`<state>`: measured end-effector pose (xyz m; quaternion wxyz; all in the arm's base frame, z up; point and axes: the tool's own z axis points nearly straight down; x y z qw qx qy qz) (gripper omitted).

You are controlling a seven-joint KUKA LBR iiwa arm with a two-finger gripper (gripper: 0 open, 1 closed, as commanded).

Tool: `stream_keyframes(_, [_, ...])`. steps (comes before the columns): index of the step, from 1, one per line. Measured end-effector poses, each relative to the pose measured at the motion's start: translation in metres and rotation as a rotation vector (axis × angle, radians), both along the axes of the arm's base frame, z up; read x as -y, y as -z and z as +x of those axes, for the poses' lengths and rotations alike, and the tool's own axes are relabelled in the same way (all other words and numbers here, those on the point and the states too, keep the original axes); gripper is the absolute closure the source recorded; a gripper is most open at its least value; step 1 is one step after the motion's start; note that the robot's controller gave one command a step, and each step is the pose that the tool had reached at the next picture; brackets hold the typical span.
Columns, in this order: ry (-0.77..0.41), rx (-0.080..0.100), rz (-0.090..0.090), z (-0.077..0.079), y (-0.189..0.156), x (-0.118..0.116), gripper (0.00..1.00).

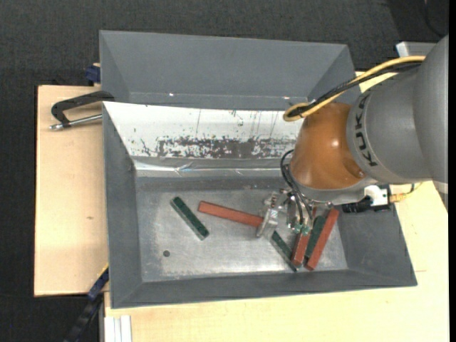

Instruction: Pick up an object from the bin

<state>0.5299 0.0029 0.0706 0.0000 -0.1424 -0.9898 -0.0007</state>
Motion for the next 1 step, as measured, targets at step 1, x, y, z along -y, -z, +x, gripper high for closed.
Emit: stream_keyframes(1, [-0.091,0.006,-0.001,-0.006,-0.1464,0.0007,1.0])
